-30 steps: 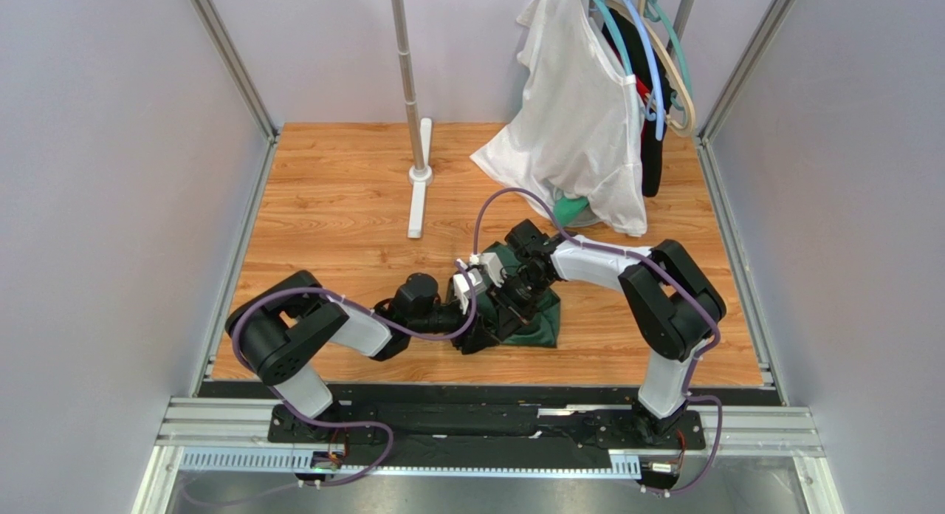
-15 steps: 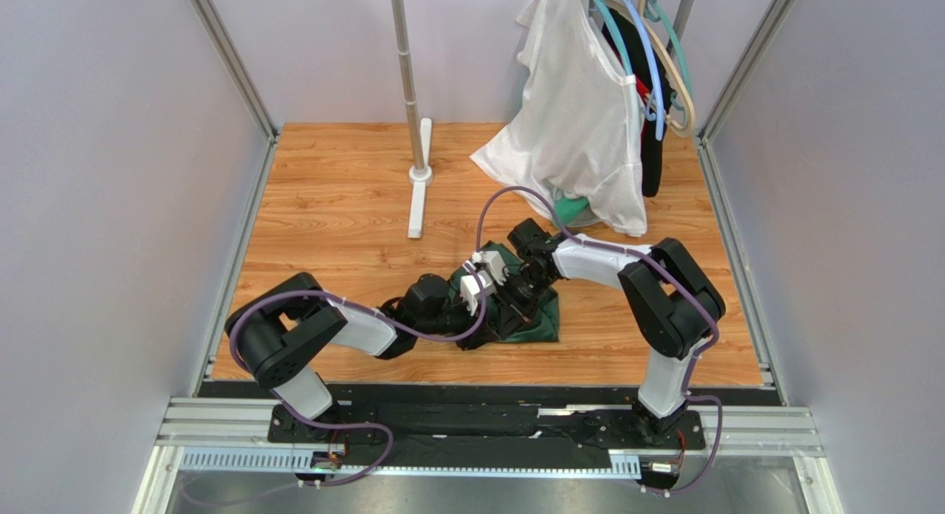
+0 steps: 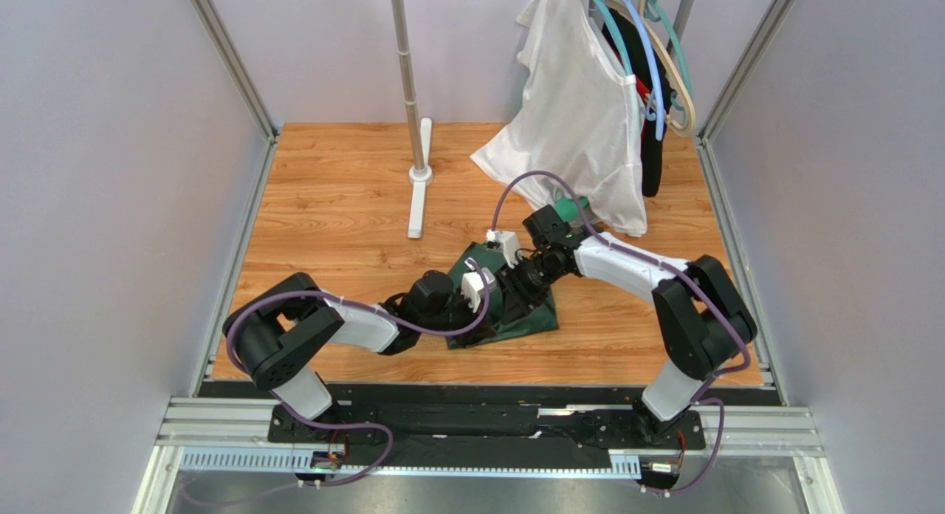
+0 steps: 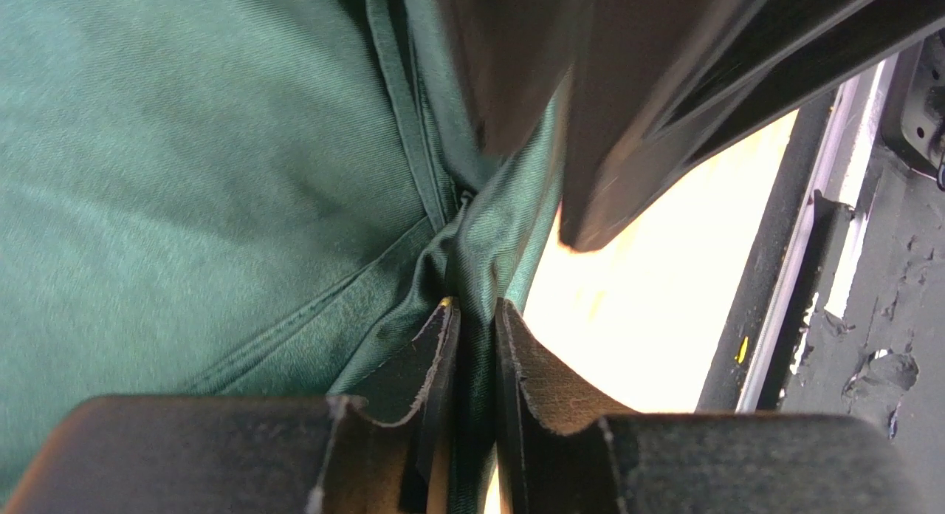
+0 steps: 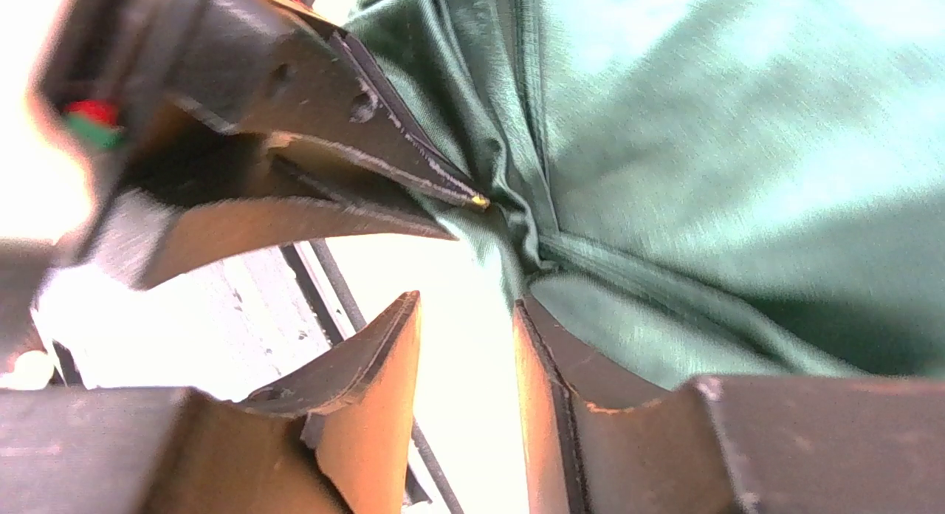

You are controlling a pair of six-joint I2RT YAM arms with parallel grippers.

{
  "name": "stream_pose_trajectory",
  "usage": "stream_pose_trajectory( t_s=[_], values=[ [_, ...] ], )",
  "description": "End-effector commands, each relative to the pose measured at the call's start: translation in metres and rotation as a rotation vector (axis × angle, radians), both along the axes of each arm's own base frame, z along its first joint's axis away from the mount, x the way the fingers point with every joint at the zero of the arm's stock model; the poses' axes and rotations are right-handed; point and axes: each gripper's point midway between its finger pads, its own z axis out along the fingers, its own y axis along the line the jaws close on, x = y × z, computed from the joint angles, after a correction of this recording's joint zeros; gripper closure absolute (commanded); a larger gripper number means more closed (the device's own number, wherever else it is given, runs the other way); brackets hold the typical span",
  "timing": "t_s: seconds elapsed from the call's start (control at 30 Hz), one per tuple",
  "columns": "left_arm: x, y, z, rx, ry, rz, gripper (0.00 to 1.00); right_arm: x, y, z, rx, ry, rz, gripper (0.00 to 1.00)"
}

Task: Fold the napkin, place the utensils inside, and roll it up
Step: Roll the napkin with the utensil

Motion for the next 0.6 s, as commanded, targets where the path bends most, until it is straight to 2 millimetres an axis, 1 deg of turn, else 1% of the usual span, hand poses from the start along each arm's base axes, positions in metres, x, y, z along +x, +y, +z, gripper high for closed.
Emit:
stream_pose_trajectory(
  t_s=[0.0, 0.07, 0.1, 0.13, 0.2, 0.23, 0.27, 0.3, 0.33, 0.4, 0.43, 0.47, 0.5, 0.53, 0.57],
  values=[
    [-0.011, 0.014, -0.030, 0.119, 0.069, 0.005, 0.79, 0.006, -0.011, 0.017, -0.011, -0.029, -0.127, 0.60],
    [-0.012, 0.013, -0.030, 0.125, 0.068, 0.002, 0.80, 0.013, -0.020, 0.022, -0.020, -0.055, -0.199, 0.60],
    [-0.013, 0.012, -0.030, 0.126, 0.065, -0.004, 0.80, 0.020, -0.028, 0.020, -0.060, -0.056, -0.291, 0.60],
    [-0.014, 0.011, -0.030, 0.128, 0.064, -0.007, 0.81, 0.028, -0.033, 0.026, -0.056, -0.071, -0.360, 0.60],
    [-0.015, 0.011, -0.030, 0.134, 0.059, -0.005, 0.81, 0.037, -0.037, 0.031, -0.058, -0.074, -0.449, 0.60],
    [-0.014, 0.011, -0.030, 0.138, 0.054, -0.001, 0.81, 0.044, -0.042, 0.032, -0.085, -0.074, -0.537, 0.60],
    [-0.014, 0.011, -0.030, 0.142, 0.053, 0.001, 0.81, 0.052, -0.044, 0.037, -0.090, -0.089, -0.585, 0.59],
    [-0.015, 0.010, -0.031, 0.148, 0.053, -0.002, 0.81, 0.060, -0.051, 0.037, -0.126, -0.114, -0.656, 0.58],
    [-0.014, 0.010, -0.031, 0.151, 0.051, 0.001, 0.81, 0.062, -0.053, 0.038, -0.138, -0.095, -0.707, 0.58],
    [-0.015, 0.009, -0.031, 0.159, 0.052, -0.001, 0.81, 0.071, -0.054, 0.041, -0.160, -0.096, -0.748, 0.58],
    [-0.014, 0.009, -0.031, 0.163, 0.044, 0.003, 0.81, 0.067, -0.057, 0.038, -0.199, -0.067, -0.774, 0.53],
    [-0.014, 0.009, -0.031, 0.169, 0.044, 0.003, 0.81, 0.073, -0.057, 0.038, -0.220, -0.069, -0.786, 0.52],
    [-0.017, 0.008, -0.033, 0.176, 0.044, -0.003, 0.81, 0.074, -0.059, 0.036, -0.259, -0.081, -0.794, 0.52],
    [-0.016, 0.009, -0.032, 0.183, 0.035, 0.007, 0.81, 0.069, -0.062, 0.033, -0.304, -0.074, -0.792, 0.52],
    [-0.016, 0.007, -0.031, 0.184, 0.029, 0.008, 0.81, 0.069, -0.061, 0.033, -0.320, -0.071, -0.802, 0.51]
  ],
)
